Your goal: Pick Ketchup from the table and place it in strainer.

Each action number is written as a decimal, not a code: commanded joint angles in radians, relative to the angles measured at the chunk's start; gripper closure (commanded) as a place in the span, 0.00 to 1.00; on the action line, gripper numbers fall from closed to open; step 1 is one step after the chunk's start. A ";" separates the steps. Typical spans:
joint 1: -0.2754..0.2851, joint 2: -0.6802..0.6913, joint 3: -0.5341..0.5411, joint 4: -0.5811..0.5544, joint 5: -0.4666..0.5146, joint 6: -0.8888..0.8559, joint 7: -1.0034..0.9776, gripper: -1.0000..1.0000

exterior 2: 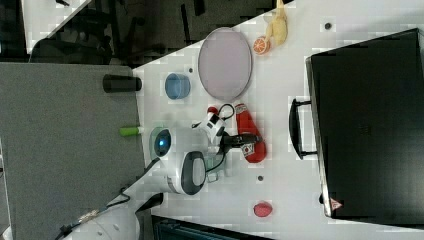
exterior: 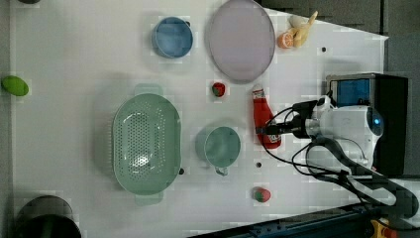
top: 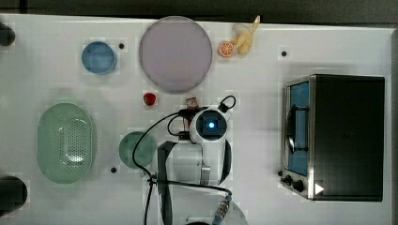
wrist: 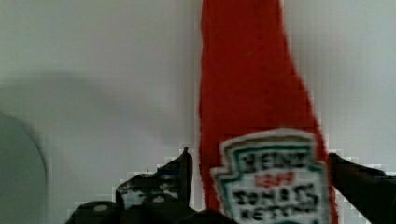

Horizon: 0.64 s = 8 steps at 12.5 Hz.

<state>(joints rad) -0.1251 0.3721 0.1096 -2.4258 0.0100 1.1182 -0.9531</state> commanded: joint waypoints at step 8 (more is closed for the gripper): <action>-0.004 -0.200 -0.008 -0.004 0.000 -0.073 -0.035 0.37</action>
<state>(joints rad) -0.1328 0.2456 0.1047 -2.4609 0.0010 1.0420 -0.9556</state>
